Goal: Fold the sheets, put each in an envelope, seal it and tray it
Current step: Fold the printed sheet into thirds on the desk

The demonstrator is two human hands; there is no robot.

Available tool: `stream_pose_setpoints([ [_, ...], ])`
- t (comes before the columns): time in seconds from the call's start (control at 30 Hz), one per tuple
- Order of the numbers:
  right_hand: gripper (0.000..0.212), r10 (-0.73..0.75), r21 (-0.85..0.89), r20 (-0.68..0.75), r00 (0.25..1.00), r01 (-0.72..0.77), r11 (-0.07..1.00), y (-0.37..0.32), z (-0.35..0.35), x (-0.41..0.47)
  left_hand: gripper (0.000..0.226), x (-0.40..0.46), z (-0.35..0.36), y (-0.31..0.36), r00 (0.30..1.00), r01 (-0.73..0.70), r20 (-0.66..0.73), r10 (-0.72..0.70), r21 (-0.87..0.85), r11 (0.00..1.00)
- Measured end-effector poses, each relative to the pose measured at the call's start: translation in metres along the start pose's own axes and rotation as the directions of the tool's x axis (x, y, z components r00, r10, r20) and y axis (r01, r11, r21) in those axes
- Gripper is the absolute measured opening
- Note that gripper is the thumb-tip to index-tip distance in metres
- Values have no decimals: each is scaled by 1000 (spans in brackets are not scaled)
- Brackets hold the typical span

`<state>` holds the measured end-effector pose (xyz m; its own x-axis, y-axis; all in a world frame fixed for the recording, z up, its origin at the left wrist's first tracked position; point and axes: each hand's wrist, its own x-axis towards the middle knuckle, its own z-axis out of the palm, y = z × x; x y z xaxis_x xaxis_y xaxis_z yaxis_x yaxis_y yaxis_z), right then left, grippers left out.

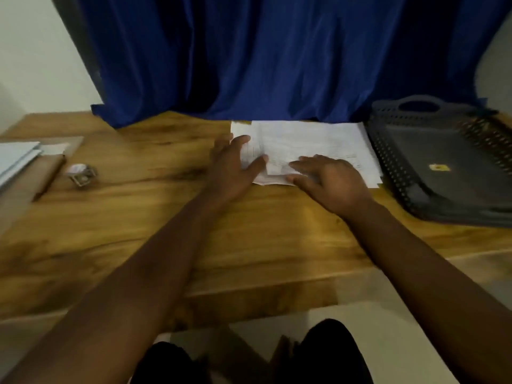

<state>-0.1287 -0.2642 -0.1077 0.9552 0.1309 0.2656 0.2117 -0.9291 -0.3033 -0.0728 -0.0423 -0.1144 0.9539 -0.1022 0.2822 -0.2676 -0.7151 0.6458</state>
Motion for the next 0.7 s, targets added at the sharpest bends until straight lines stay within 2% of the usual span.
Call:
stream_pose_setpoints([
  [0.1, 38, -27, -64, -69, 997, 23, 998, -11, -5, -11, 64, -36, -21, 5, 996, 29, -83, -37, -96, 995],
  [0.17, 30, -14, -65, -122, 992, 6, 998, -15, -9, -22, 62, -70, -33, 6, 993, -5, -118, -10, -124, 992],
  [0.23, 28, -31, -101, -174, 984, 14, 995, -21, -13, -38, 46, -109, -44, 9, 995, -18, -104, 5, -128, 992],
  [0.3, 29, -107, -190, -227, 968, 64, 980, -25, -19, -55, 46, -144, -58, 12, 994, -48, -106, 32, -153, 987],
  [0.4, 32, -215, -259, -267, 939, 145, 955, -38, -21, -80, 52, -183, -79, 7, 990, 53, -114, -83, -248, 967],
  [0.53, 46, -339, -196, -175, 924, 305, 932, -73, -12, -107, 49, -208, -106, -6, 982, 128, -97, -163, -300, 945],
  [0.7, 41, -473, -19, -68, 878, 473, 881, -127, 5, -133, 56, -214, -126, -14, 980, 158, -84, -181, -228, 961],
])
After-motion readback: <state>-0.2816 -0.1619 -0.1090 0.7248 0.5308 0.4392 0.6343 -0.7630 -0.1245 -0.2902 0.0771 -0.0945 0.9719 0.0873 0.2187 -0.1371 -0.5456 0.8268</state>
